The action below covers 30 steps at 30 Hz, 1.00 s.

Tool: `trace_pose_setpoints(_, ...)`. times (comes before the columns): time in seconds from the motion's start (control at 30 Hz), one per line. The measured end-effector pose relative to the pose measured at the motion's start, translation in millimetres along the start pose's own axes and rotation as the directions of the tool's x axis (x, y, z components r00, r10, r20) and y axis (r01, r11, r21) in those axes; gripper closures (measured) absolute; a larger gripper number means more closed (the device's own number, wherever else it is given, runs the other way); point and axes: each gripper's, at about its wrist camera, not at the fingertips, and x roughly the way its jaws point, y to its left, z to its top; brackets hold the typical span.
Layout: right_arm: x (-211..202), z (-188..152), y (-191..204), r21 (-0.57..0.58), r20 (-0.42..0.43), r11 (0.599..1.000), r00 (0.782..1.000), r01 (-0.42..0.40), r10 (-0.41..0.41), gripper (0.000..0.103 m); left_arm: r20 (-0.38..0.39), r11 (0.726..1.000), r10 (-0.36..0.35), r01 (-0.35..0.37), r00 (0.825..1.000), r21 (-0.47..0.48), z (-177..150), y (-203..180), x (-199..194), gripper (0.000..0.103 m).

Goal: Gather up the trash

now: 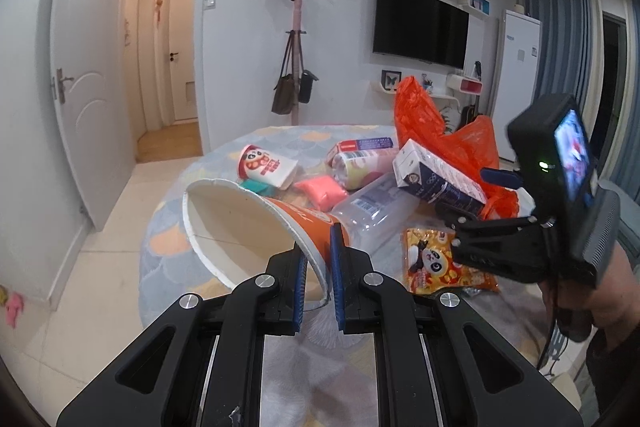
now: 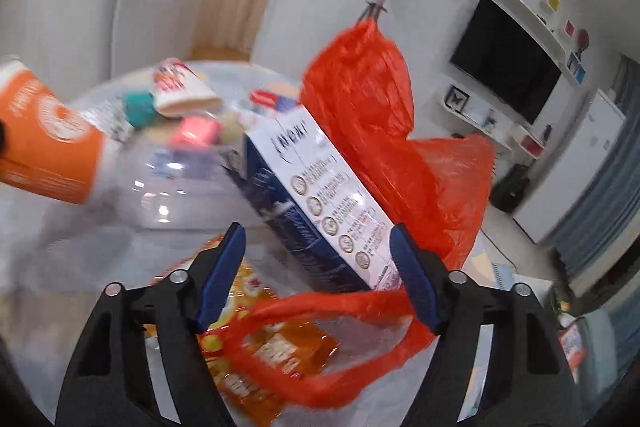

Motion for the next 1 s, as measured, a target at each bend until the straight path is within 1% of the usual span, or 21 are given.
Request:
trace_pose_setpoints(0.07,9.9,2.2,-1.2,0.007,-0.024,1.0,1.0,-0.008,0.008,0.035,-0.008,1.0,-0.002,0.002,1.0,-0.005,0.7,-0.8,3.6,0.093)
trace_pose_setpoints(0.13,19.4,4.9,0.3,-0.008,-0.049,1.0,0.999,-0.004,0.004,0.035,-0.015,1.0,-0.006,0.006,1.0,-0.01,-1.2,0.2,6.9,0.093)
trace_pose_setpoints(0.23,33.5,6.1,4.4,-0.033,-0.067,0.999,0.997,0.04,-0.042,0.036,-0.018,1.0,-0.011,0.011,1.0,-0.009,-0.7,-1.2,10.3,0.093)
trace_pose_setpoints(0.33,35.8,7.5,3.7,-0.027,-0.048,0.998,0.997,0.057,-0.058,0.047,-0.014,1.0,-0.01,0.01,1.0,-0.001,-0.9,-2.1,11.2,0.093)
trace_pose_setpoints(0.4,28.4,8.1,2.1,-0.016,-0.006,0.997,0.998,0.069,-0.069,0.061,-0.013,1.0,-0.011,0.011,1.0,0.0,-1.3,-1.0,11.2,0.093)
trace_pose_setpoints(0.43,23.6,9.2,0.8,-0.011,0.012,0.997,0.997,0.079,-0.079,0.061,-0.014,1.0,-0.011,0.011,1.0,-0.001,-1.5,-1.0,11.1,0.093)
trace_pose_setpoints(0.5,16.6,10.6,-8.4,0.038,0.024,0.998,0.999,0.043,-0.044,0.065,-0.013,1.0,-0.012,0.012,1.0,-0.001,-2.0,-0.3,10.0,0.093)
trace_pose_setpoints(0.6,3.3,10.0,-20.0,0.103,0.053,0.995,0.998,0.012,-0.018,0.07,-0.004,1.0,-0.016,0.016,1.0,0.002,-2.0,0.1,6.6,0.093)
trace_pose_setpoints(0.63,-1.7,9.9,-24.6,0.13,0.063,0.991,0.998,-0.012,0.004,0.071,0.001,1.0,-0.018,0.018,1.0,0.004,-1.8,-0.4,4.9,0.093)
trace_pose_setpoints(0.67,-9.2,8.6,-31.4,0.172,0.082,0.983,0.996,-0.061,0.047,0.073,0.006,1.0,-0.019,0.019,1.0,0.006,-2.5,-0.6,3.2,0.093)
trace_pose_setpoints(0.73,-19.3,6.7,-42.3,0.23,0.11,0.965,0.988,-0.128,0.104,0.074,0.016,1.0,-0.022,0.022,1.0,0.009,-1.9,-1.6,-0.6,0.093)
trace_pose_setpoints(0.77,-25.6,5.4,-48.8,0.265,0.128,0.949,0.982,-0.169,0.139,0.074,0.019,1.0,-0.023,0.023,1.0,0.01,-1.3,-2.4,-1.9,0.093)
trace_pose_setpoints(0.87,-35.5,4.9,-55.3,0.309,0.153,0.922,0.969,-0.234,0.194,0.074,0.029,1.0,-0.028,0.027,0.999,0.013,-0.1,-4.3,-6.4,0.093)
trace_pose_setpoints(1.0,-51.8,4.7,-57.6,0.326,0.188,0.906,0.958,-0.271,0.218,0.074,0.046,0.999,-0.027,0.025,0.999,0.023,1.1,-6.4,-13.1,0.093)
